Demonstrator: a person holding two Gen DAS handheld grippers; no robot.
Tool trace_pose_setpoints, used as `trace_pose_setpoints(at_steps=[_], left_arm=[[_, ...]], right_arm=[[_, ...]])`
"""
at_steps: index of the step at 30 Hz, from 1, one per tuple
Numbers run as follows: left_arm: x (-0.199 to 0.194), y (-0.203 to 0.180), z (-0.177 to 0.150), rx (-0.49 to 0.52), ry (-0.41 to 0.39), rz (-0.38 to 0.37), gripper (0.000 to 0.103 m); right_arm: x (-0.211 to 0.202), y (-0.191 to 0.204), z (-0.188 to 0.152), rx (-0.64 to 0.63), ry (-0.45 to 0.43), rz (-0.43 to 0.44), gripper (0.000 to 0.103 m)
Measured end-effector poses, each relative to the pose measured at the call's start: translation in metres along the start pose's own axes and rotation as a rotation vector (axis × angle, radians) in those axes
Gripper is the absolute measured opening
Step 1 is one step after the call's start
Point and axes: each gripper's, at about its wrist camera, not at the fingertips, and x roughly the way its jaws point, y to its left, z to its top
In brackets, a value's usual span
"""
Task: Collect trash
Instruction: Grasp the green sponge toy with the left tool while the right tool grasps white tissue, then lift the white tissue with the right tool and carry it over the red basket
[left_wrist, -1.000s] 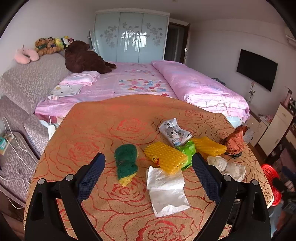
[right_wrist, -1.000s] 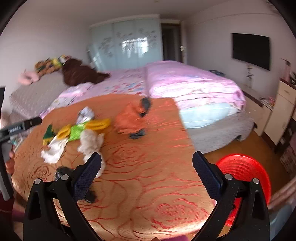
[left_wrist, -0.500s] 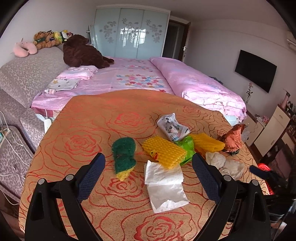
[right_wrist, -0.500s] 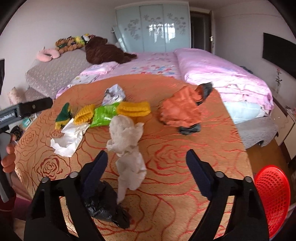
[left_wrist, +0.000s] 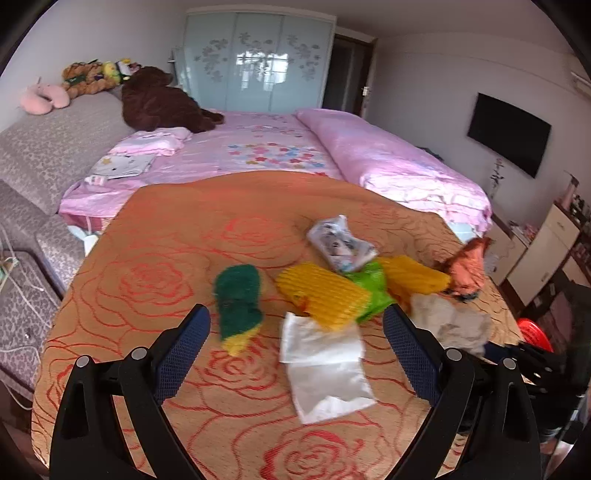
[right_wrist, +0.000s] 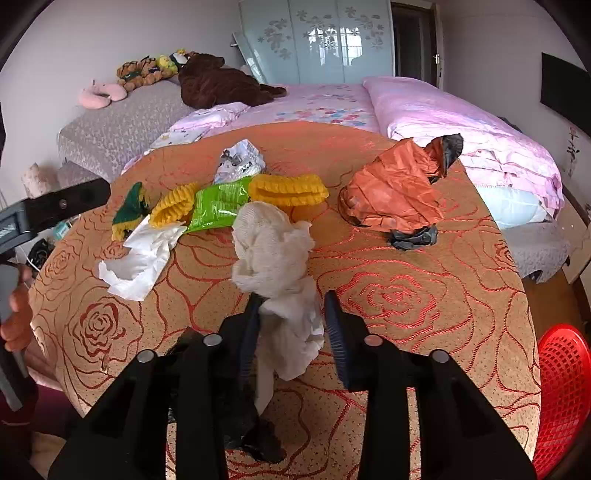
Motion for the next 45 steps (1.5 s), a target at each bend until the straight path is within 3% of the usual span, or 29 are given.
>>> trace_pose_setpoints(at_steps=[6,12,16,24,28,35,45], left_arm=[[0.016,0.026,0.001,-0.055,0.025,0.030,0.091],[0.026,0.049,0.009,-0.115,0.036,0.005,0.091],[0.037,0.050,0.013,-0.104,0.057,-0.009,0.090],[0.073,0.047,0.007,-0.075,0.163,-0.008,0.040],[0.072,0.050,0.005,-0.072,0.152,-0.010,0.034],[0.056,0.051,0.006,-0.077,0.110,-0.011,0.033],[0.015,0.028,0.017,-0.027,-0.005,-0.026,0.033]], right_arm=[[-0.013,-0.010,0.002,0.032,-0.029,-0.007,0.026],[-0.029,-0.025,0.003,0.049,-0.065,-0.054,0.026],[-0.034,-0.039,0.000,0.070,-0.070,-0.081,0.026],[-0.027,-0.048,-0.008,0.073,-0.042,-0.088,0.026],[-0.018,-0.048,-0.010,0.084,-0.020,-0.058,0.029],[-0.010,-0.045,-0.012,0.081,0.000,-0.073,0.033],[-0.030,-0.058,-0.012,0.127,-0.060,-0.110,0.031]])
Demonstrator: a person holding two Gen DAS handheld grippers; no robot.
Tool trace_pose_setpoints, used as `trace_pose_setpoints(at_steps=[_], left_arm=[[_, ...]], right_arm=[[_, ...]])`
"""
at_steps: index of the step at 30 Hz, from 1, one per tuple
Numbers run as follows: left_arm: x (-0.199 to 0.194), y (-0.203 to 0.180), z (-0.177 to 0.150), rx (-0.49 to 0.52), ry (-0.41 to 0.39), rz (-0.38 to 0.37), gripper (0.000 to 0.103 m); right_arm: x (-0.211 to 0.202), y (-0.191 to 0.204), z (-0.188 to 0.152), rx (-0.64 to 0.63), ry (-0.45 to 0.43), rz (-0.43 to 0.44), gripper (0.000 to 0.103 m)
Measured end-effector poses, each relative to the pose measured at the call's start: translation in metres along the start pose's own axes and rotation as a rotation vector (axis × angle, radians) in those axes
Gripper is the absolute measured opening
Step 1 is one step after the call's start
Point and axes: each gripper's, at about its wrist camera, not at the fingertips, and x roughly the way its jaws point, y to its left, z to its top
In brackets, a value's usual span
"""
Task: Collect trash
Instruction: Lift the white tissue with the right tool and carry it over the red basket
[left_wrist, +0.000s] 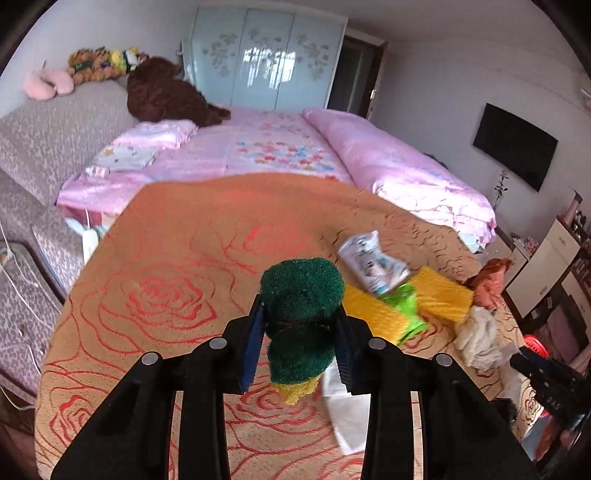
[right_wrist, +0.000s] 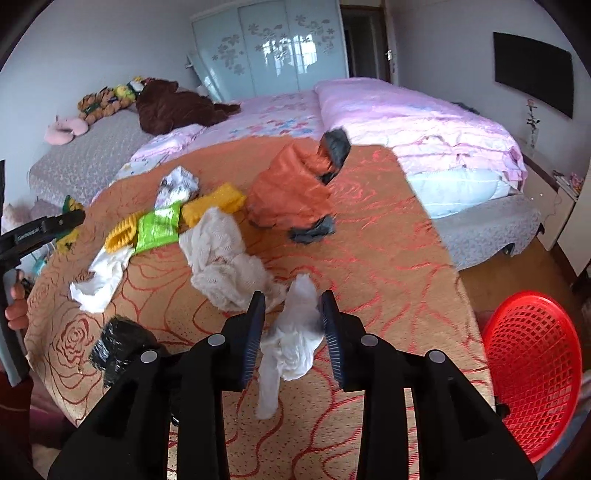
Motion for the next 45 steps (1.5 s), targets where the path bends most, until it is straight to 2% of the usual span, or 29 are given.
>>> trace_pose_setpoints(at_steps=[12,17,21,24,28,30,33,40,45], left_arm=[[-0.035,-0.048,0.014,0.077,-0.099,-0.058,0.033],[-0.036,-0.055,0.013,0.086,-0.095,-0.079,0.033],[-0.034,-0.056,0.012,0.090,-0.087,-0.084,0.033],[-0.033,-0.058,0.011,0.092,-0.084,-0.086,0.033],[-0.033,-0.060,0.009,0.100,-0.083,-0.085,0.033],[-0.034,-0.061,0.009,0.102,-0.084,-0.086,0.033],[-0.034,-0.062,0.007,0.105,-0.084,-0.085,0.033],[-0.036,-0.072,0.006,0.116,-0.094,-0.094,0.033],[-0.042,-0.087,0.006,0.150,-0.116,-0.112,0.033]], right_arm=[[-0.046,-0.006,0.027,0.000,-0.145,-0.023,0.031],[-0.036,-0.009,0.024,-0.006,-0.111,-0.011,0.032],[-0.011,-0.021,0.013,0.036,-0.016,0.025,0.046],[0.006,-0.023,0.001,0.021,0.043,0.006,0.047],[0.018,-0.021,-0.010,0.010,0.073,-0.025,0.047],[0.018,-0.019,-0.012,0.003,0.063,-0.032,0.039],[0.016,-0.020,-0.013,-0.001,0.054,-0.038,0.036],[-0.003,-0.030,-0.002,0.034,-0.007,-0.061,0.035],[-0.033,-0.028,0.015,0.026,-0.099,-0.091,0.035]])
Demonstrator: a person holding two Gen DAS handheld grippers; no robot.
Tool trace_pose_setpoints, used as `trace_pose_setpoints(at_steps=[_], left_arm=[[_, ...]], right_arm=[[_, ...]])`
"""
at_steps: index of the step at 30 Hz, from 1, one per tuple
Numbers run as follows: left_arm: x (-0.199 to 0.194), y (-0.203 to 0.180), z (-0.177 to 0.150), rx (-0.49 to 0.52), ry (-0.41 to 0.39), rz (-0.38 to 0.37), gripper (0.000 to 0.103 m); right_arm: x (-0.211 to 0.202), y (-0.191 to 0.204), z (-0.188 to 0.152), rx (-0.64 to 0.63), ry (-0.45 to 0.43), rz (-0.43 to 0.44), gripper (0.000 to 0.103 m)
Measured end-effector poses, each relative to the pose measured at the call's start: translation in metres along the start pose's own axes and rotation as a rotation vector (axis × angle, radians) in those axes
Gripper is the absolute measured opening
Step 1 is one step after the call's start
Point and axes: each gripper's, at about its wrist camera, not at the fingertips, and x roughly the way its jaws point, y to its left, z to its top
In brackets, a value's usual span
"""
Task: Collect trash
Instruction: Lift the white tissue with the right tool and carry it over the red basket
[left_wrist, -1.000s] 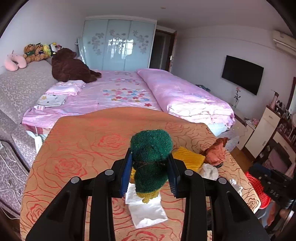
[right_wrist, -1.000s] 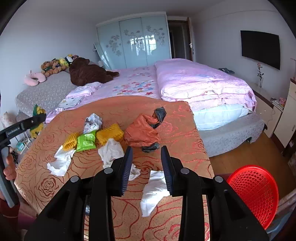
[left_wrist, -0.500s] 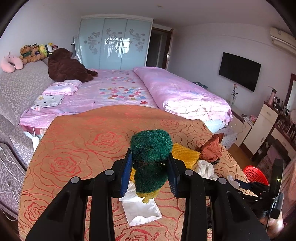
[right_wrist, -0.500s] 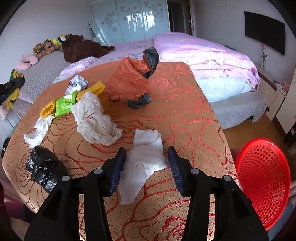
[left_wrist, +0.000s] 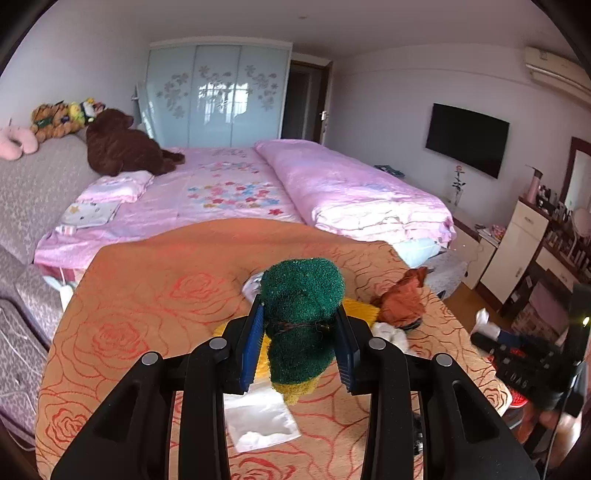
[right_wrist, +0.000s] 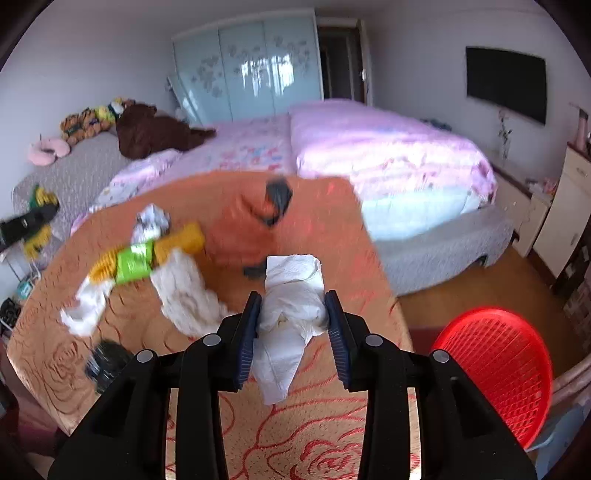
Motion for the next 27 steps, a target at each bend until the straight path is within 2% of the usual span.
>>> trace_pose_setpoints(at_steps=[6,11,27], left_arm=[[-0.002,-0.019,0.005,0.034,-0.014,-0.031,0.033],[0.002,-0.037,0.006,0.062,-0.010,-0.059,0.033],[0.025,-0.132,0.009,0.177,0.019,-0.201,0.033]], right_arm=[[-0.037,-0.003,0.024,0.000,-0.111,-0.021,0.035],[-0.057,-0.013,0.036,0.016,-0.161,-0.039,0.035],[-0.088,-0.065,0.037,0.105,-0.207,-0.163,0.035]])
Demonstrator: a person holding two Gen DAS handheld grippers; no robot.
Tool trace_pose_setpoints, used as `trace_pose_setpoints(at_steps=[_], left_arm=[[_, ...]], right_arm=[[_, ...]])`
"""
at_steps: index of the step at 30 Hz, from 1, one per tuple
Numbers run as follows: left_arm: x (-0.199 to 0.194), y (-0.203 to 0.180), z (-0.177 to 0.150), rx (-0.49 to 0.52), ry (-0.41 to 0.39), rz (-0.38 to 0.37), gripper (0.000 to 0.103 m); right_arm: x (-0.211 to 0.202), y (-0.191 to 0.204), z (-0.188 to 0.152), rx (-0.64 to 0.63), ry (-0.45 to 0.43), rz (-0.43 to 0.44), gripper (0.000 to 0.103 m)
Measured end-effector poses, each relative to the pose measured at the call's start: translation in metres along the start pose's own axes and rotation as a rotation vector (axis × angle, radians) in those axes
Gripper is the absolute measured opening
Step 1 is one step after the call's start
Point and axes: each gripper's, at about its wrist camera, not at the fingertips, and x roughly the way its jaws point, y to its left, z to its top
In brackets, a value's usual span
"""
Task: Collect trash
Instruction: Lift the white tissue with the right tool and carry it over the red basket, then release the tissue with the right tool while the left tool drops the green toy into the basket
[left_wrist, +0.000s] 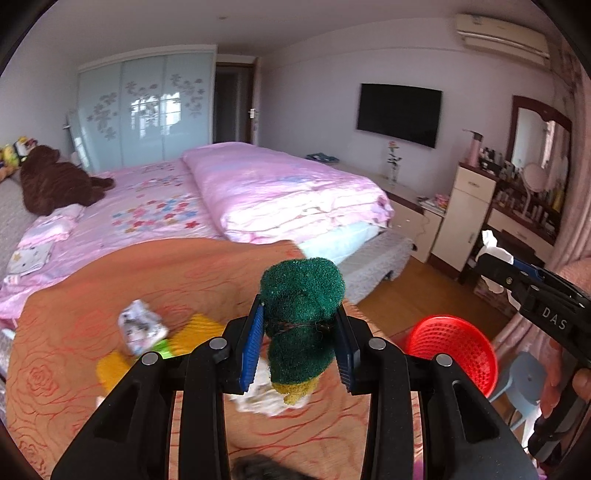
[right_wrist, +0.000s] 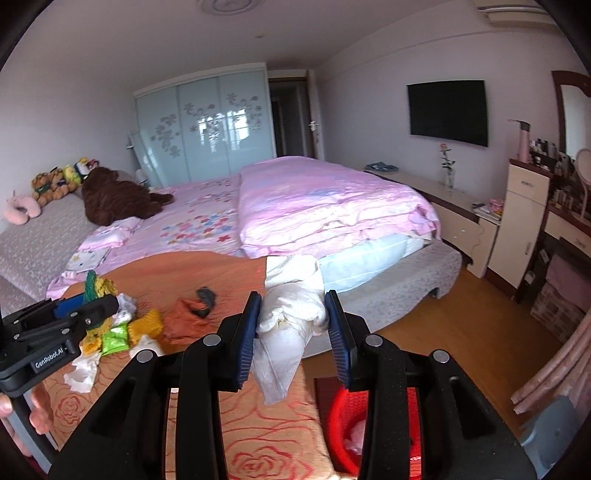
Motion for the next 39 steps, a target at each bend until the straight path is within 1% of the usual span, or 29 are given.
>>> trace_pose_setpoints(at_steps=[11,22,29,39], left_arm=[[0.034,-0.064,0.002,0.086,0.057,-0.127,0.033],[0.075,-0.122,-0.010,0.166,0.136,-0.205,0.033],[0.096,-0.156,-0.026,0.233,0.194,-0.243,0.033],[0.126,-0.179,-0.041,0.283,0.279,-0.284,0.033]], right_arm=[[-0.010,-0.054,-0.008,0.067,-0.001,-0.112,0.035],[-0.003,-0.104,-0.036,0.146,0.048,-0.205,0.035],[0.012,-0.124,-0.054,0.194,0.107,-0.222,0.035],[0.035,-0.149,-0.076,0.265,0.202,-0.220,0.036]])
